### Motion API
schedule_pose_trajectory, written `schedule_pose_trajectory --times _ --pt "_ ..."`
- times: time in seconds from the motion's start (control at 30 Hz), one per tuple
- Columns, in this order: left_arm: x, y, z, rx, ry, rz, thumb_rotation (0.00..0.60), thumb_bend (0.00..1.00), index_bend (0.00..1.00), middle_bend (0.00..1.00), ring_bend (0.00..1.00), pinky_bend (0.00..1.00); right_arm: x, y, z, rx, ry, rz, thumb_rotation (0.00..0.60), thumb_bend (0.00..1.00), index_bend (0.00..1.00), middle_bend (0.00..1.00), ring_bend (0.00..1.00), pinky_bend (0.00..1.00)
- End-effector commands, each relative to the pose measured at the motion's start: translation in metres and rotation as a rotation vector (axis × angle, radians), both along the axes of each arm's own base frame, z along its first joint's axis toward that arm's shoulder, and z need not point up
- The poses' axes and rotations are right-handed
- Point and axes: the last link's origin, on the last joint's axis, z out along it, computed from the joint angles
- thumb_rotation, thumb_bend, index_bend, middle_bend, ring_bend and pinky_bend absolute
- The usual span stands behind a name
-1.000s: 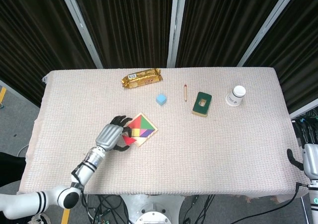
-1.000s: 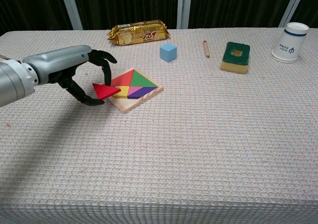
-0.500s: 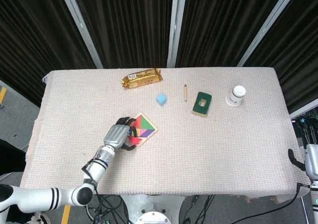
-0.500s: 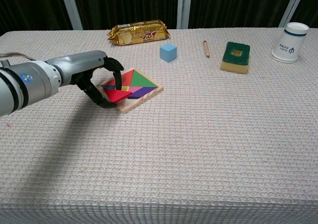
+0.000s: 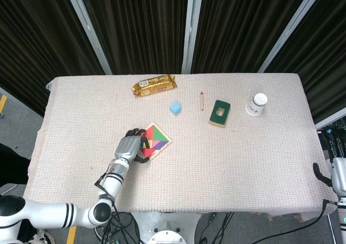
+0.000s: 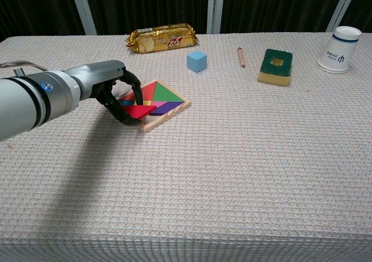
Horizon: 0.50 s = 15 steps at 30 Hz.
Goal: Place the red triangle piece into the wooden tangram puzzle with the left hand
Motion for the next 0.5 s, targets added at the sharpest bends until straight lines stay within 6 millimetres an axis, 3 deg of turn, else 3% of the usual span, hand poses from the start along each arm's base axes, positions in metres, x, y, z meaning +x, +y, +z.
schedule_pose_trajectory --times 0.03,0.5 --pt "0.005 0.001 -0.004 -0.001 0.009 0.016 0.6 0.22 0.52 0.11 0.0 0.01 -0.001 0.0 -0.001 0.003 -0.001 -0.002 0.6 0.3 0.0 0.0 0.0 0.0" --pt "0.016 0.005 -0.015 -0.004 0.033 0.043 0.6 0.23 0.53 0.11 0.0 0.01 -0.007 0.004 0.005 -0.011 -0.008 -0.013 0.6 0.3 0.0 0.0 0.0 0.0"
